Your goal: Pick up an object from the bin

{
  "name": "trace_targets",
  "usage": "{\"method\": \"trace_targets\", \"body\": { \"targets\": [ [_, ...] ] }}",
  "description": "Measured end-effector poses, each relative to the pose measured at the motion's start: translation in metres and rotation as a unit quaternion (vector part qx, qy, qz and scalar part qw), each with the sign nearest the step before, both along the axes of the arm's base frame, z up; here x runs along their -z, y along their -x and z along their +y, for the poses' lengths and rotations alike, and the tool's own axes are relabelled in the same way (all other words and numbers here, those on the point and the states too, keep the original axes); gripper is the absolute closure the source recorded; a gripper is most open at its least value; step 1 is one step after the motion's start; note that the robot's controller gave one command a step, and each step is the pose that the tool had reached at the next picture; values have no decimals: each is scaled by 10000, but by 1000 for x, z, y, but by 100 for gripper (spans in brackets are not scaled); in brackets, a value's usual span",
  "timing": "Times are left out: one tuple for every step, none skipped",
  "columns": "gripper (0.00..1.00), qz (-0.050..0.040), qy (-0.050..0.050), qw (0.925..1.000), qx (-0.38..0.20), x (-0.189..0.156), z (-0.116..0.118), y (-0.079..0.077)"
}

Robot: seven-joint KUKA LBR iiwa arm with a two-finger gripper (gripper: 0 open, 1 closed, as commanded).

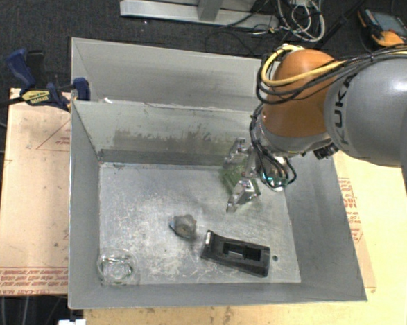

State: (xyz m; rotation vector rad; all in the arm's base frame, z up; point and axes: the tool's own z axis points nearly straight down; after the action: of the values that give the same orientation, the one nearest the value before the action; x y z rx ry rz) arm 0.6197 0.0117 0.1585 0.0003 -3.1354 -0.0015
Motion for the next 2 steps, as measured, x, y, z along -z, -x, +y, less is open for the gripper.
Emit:
{"method": "trace_targets", "body": {
  "targets": [
    [0, -38, -1, 10000, 1, -5, 0, -2],
    [100, -102, 35, 9870, -1603, 79, 70, 43]
  ]
}}
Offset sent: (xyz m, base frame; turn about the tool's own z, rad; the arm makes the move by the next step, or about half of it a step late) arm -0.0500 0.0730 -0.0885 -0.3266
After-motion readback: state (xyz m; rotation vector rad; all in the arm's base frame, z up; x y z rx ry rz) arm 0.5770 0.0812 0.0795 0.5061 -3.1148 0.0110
